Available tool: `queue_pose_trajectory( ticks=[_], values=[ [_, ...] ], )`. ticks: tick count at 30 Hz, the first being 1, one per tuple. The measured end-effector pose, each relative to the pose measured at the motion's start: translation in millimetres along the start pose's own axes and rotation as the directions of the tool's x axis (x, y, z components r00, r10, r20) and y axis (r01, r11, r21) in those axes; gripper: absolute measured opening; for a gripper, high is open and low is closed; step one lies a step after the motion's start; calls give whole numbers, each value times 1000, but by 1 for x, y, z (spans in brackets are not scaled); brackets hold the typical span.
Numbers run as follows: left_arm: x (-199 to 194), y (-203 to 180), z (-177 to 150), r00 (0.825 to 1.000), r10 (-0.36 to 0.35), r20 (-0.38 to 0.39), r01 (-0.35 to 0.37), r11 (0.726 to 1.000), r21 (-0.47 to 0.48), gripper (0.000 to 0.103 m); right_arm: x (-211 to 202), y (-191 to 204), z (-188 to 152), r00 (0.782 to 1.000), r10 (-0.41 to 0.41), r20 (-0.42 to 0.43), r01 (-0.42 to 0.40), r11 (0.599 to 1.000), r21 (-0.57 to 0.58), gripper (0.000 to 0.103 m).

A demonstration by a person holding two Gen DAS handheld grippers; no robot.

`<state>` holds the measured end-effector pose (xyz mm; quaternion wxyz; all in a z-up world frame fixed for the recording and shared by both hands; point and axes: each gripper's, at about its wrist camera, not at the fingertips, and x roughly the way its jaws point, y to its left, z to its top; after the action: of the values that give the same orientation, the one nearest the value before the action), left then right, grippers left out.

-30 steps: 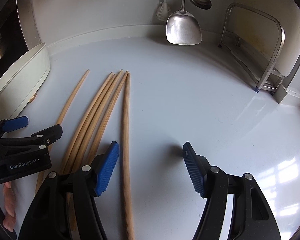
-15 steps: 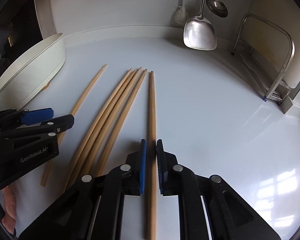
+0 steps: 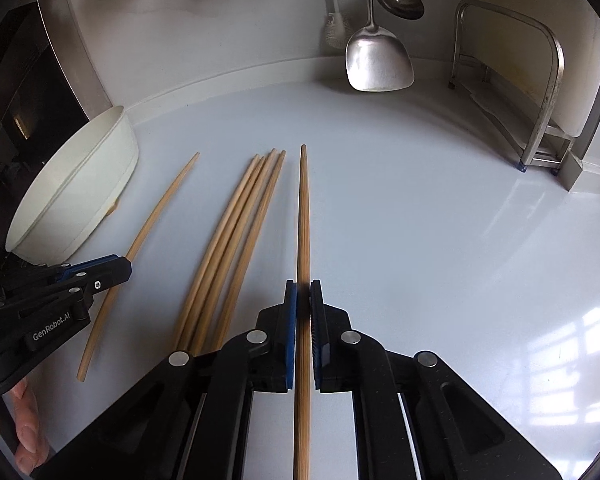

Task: Organize utensils
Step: 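Close the right tool on a chopstick while the left tool grasps another, then carry both held chopsticks over the white water basin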

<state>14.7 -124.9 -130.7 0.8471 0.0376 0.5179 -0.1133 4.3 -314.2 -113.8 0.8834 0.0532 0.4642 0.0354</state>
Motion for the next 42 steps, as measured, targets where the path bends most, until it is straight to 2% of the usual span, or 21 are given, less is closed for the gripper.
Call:
queue_pose_trajectory(
  ticks=[5,10,14,19,24,27,30,36,42],
  values=[
    [-45,11,4,1000,9,24,-8,999,-51,7,-28,11,15,999,40,19,-40,999,-35,6],
    [-89,41,8,997,35,75,-26,992,-121,7,-50,37,35,997,74,28,-71,993,-97,6],
    [-114,82,14,991,80,105,-60,982,-180,7,-61,75,54,991,125,38,-118,982,-146,6],
    [-128,142,24,986,115,124,-85,971,-226,7,-57,141,77,981,188,39,-176,963,-203,6],
    [-125,199,41,983,125,134,-91,967,-236,7,-36,202,95,974,228,14,-221,956,-194,6],
    [-113,228,49,987,107,123,-74,966,-246,7,-13,234,105,974,226,-16,-225,954,-201,6],
    [-96,252,58,991,88,103,-62,970,-235,7,12,257,114,973,226,-49,-231,961,-153,6],
    [-52,279,71,998,43,41,-35,982,-184,7,60,280,127,978,184,-101,-192,979,-71,6],
    [-13,287,74,999,-4,-32,-1,988,-157,7,98,286,129,977,125,-172,-131,991,-27,7]
  ],
)
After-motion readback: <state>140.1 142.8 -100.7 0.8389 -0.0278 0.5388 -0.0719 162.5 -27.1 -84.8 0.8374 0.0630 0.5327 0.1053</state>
